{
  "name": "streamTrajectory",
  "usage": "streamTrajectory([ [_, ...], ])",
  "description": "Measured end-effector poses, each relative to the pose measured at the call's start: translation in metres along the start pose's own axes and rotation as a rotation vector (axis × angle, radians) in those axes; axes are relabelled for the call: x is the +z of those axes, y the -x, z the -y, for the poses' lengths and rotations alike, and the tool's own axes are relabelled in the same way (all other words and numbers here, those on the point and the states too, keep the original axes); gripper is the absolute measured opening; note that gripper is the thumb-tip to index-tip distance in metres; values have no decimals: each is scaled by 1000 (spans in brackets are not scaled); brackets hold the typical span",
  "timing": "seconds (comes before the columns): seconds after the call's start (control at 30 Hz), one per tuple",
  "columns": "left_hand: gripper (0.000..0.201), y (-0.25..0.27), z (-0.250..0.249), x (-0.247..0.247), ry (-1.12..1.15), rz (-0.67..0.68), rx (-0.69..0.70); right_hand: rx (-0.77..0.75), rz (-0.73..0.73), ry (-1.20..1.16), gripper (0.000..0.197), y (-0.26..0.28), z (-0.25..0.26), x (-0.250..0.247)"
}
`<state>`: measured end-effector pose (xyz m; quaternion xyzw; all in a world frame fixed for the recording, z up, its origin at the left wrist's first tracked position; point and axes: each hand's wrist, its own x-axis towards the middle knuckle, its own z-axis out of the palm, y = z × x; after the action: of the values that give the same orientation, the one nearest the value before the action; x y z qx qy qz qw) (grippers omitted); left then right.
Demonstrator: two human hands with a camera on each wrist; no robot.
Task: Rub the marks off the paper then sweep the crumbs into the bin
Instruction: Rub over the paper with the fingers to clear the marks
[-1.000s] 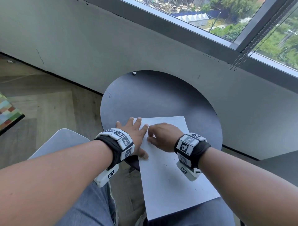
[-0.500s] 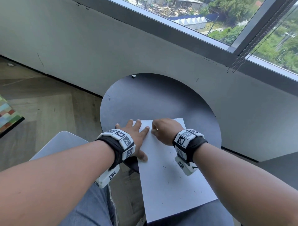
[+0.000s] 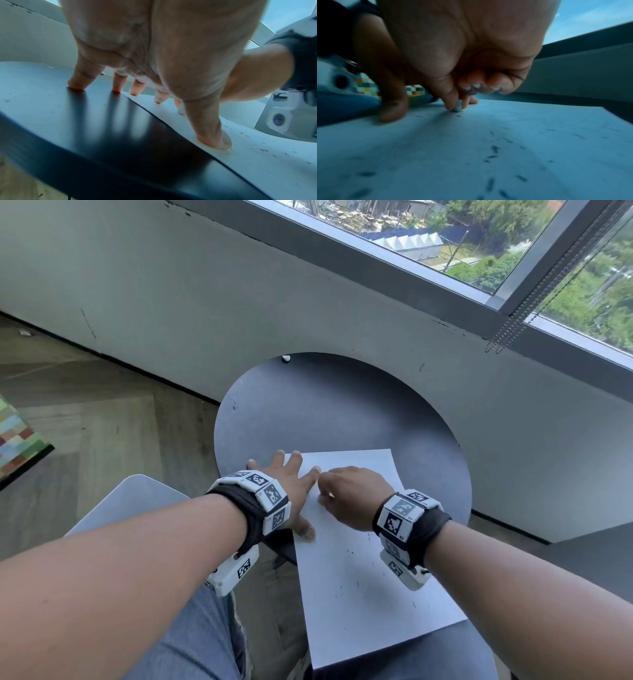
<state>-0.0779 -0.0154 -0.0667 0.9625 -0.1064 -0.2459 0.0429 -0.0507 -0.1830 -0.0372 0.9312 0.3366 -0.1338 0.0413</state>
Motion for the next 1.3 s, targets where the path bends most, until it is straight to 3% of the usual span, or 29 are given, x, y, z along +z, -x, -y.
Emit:
streamTrajectory([
  [0.1,124,0,0,-1,-7,5,1,-32,74,-42,20,2,1,-2],
  [0.27,126,0,-1,-2,-10,21,-10,297,18,-92,18,-25,-39,-12],
  [0.37,127,-1,-1,-3,-9,33,-14,387,12,-43,17,-34,-50,-12],
  [0.43,126,-1,-1,-2,-12,17,-14,349,-9,-25,17,-31,-41,-10],
  [0.6,123,0,-4,-2,-19,-5,-16,43,6,-59,18,-7,-9,-2],
  [0.67,124,0,-4,-4,-27,4,-20,75,34,-75,17,-8,-18,-3],
  [0.77,125,0,-5,-5,-30,23,-26,286,9,-105,17,-18,-46,-7],
  [0.87,124,2,-5,-7,-32,39,-30,369,-9,-47,18,-25,-57,-10],
  [0.93,125,3,-6,-7,-32,46,-29,334,-27,-8,18,-21,-49,-8],
  [1.13,129,3,-5,-6,-40,32,-14,14,37,-32,18,11,-7,-1],
  [1.2,129,3,-5,-6,-44,30,-14,24,65,-41,18,8,-11,-2],
  [1.3,129,5,-7,-8,-47,44,-27,211,33,-73,17,-9,-38,-4],
])
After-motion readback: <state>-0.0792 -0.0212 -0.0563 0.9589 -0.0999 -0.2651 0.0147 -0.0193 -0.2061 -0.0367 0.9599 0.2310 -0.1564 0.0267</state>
